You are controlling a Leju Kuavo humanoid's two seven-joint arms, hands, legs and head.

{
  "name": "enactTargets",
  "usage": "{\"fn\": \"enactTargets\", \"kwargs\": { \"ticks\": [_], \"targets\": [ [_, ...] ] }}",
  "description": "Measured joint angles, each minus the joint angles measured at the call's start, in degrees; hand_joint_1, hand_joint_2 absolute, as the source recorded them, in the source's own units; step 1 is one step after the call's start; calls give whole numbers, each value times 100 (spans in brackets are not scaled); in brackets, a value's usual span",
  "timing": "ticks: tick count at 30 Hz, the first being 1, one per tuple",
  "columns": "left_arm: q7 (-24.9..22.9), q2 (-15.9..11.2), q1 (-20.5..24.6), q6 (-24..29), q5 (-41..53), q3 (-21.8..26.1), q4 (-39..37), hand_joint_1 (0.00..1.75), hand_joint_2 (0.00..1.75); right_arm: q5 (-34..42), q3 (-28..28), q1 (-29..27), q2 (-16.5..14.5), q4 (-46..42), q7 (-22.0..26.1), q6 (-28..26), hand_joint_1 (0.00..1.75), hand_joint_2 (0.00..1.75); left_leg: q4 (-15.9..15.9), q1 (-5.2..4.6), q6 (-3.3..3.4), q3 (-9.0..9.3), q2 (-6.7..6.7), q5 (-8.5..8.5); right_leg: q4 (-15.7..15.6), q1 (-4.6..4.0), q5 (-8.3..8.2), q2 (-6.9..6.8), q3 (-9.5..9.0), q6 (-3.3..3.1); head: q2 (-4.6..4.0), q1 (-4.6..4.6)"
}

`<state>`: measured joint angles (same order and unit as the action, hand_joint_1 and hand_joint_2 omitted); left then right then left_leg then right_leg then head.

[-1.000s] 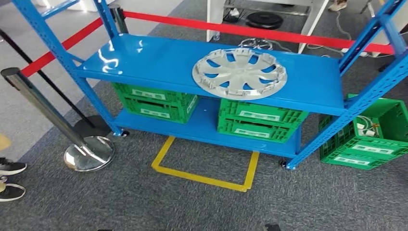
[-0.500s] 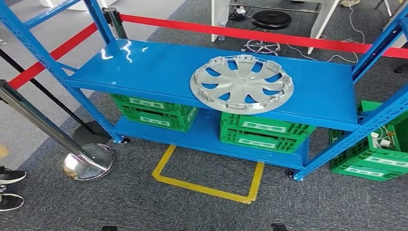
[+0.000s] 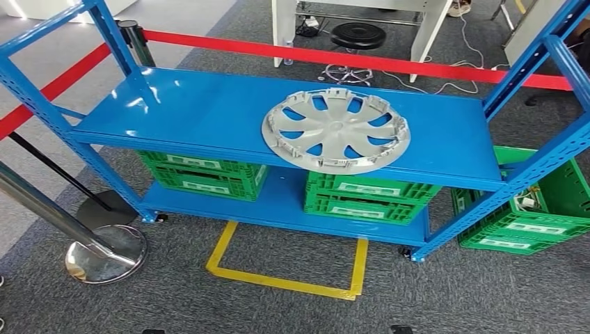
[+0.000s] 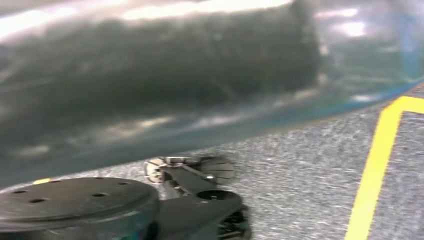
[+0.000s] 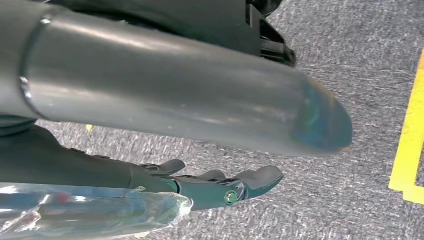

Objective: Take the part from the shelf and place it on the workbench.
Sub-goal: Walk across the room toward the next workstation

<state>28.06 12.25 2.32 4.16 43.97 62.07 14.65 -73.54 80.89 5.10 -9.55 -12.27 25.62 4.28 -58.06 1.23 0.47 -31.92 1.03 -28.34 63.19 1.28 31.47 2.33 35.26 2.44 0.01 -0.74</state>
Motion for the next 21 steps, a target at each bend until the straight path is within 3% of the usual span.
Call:
{"fn": "enactTargets", "kwargs": {
  "ticks": [2,3,4,5,6,8,10,12,14,16,18,19,20,21],
  "targets": [
    [1,3,-5,-9,7,9,-1,0,0,11,0,21,0,-4,0,0,0,0,2,-44,57,20,-118,-29,754,-12,348,-157,381,4,1,-32],
    [1,3,-8,-17,11,15,-1,0,0,20,1,21,0,-5,0,0,0,0,1,-67,76,34,-176,-45,1045,-14,434,-181,534,0,1,-34],
    [1,3,-9,-25,20,21,-1,0,0,31,2,13,0,-5,0,-1,0,0,0,-89,91,54,-230,-64,1157,-18,414,-193,598,-10,1,-33],
    [1,4,-6,-35,29,27,-1,0,0,42,3,4,0,-7,0,-1,0,0,0,-108,98,84,-278,-87,1030,-28,275,-213,540,-34,1,-35],
    [1,5,-4,-44,38,33,-1,0,0,50,4,-3,0,-9,0,-2,0,0,0,-126,101,125,-326,-115,709,-45,64,-258,379,-71,1,-36],
    [1,15,-4,-54,44,38,0,0,0,57,4,6,2,-16,1,-3,0,0,-8,-162,80,199,-418,-181,-36,-119,-243,-515,-12,-175,1,-37],
    [1,25,-5,-56,44,43,0,0,0,58,5,36,5,-20,3,-4,0,0,-12,-189,32,232,-525,-221,-359,-186,-283,-678,-188,-243,1,-36],
    [1,29,0,-56,45,46,0,0,0,58,6,43,7,-21,3,-4,0,0,2,-195,-19,259,-630,-245,-412,-182,-290,-576,-208,-271,1,-36],
    [1,30,8,-56,47,46,1,0,0,62,9,30,7,-22,3,-7,0,0,-115,-173,-85,239,-493,-365,-476,-139,-323,-454,-237,-311,0,-29],
    [1,26,5,-56,48,48,2,0,0,68,12,40,7,-23,4,-7,0,0,-660,-129,-157,-5,-241,-675,-510,-107,-341,-327,-253,-341,0,-14],
    [1,16,-7,-56,49,52,2,0,0,71,13,50,7,-23,4,-3,0,0,-1377,-90,-207,-378,-164,-953,-509,-97,-339,-183,-253,-351,1,-7],
    [1,11,-11,-56,49,56,2,0,0,71,14,45,7,-23,4,-2,0,0,-1546,-74,-225,-487,-159,-942,-508,-92,-337,-109,-262,-350,1,-6],
    [1,8,-11,-56,49,63,2,0,0,71,14,38,7,-23,3,-2,0,0,-1495,-61,-236,-495,-154,-809,-507,-86,-334,-36,-275,-346,0,-7],
    [1,6,-10,-56,49,72,2,0,0,72,15,33,7,-23,3,-2,0,0,-1244,-47,-243,-405,-129,-583,-506,-78,-330,37,-293,-337,0,-6]
  ]
}}
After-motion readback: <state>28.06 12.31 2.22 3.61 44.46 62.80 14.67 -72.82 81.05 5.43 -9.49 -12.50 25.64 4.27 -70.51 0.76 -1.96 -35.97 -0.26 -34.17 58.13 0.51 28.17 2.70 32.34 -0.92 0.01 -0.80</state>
